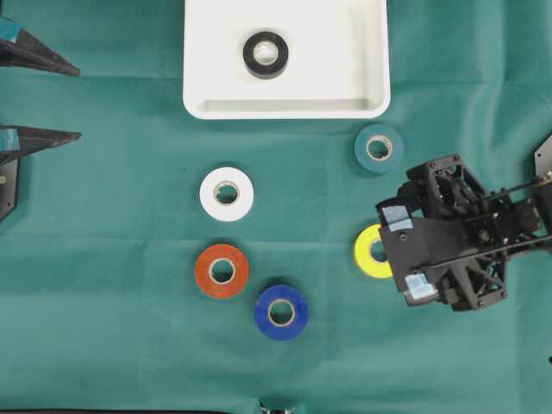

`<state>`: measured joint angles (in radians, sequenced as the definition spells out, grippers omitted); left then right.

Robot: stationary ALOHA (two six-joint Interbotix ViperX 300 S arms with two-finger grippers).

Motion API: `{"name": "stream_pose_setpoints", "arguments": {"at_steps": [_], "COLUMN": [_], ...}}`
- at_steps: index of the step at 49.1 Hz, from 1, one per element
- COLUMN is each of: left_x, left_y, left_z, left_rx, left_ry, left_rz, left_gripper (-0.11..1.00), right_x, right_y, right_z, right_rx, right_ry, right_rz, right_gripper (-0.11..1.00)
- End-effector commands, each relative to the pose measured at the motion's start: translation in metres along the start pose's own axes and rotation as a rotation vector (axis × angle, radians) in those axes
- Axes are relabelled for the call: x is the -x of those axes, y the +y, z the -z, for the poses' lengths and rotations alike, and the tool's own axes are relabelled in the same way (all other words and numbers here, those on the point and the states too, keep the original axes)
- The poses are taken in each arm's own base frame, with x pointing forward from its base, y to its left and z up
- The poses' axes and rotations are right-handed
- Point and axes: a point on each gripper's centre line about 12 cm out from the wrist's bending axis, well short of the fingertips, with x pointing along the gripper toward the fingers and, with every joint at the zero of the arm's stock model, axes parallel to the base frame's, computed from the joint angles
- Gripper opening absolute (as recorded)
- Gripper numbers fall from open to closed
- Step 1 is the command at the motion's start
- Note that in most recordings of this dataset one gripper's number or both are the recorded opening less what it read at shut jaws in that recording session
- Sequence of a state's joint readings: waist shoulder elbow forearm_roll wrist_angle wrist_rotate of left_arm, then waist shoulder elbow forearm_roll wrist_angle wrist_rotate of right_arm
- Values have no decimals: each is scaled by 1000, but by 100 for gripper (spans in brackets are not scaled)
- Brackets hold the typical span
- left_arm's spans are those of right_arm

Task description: Pick up the tape from a random location and place it into the white case.

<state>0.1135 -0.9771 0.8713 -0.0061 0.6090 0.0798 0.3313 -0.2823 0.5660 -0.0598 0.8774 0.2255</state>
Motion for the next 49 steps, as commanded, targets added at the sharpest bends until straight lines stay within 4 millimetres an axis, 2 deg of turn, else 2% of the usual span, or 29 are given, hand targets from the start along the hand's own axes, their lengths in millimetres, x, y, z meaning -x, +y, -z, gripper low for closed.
{"name": "stream_pose_setpoints", "arguments": {"at_steps": [1, 17, 34, 49], "left_x": [0, -12, -11, -11], "left_y": [1, 3, 4, 4], "left_z": [-5, -1, -3, -3], "left_rx": [3, 7, 10, 10], "left_ry": [-14, 27, 12, 12], "left_rz": [-3, -9, -16, -17], "left_gripper": [98, 98, 98, 98], "right_x": [-5, -38, -74, -98], "right_y": [2, 10, 11, 11], "right_z": [0, 10, 21, 30], "right_rx": [-8, -6, -12, -40], "right_ry": [-26, -75, -36, -6], "right_rz": [-11, -47, -46, -44], "right_gripper": [92, 92, 92, 92]}}
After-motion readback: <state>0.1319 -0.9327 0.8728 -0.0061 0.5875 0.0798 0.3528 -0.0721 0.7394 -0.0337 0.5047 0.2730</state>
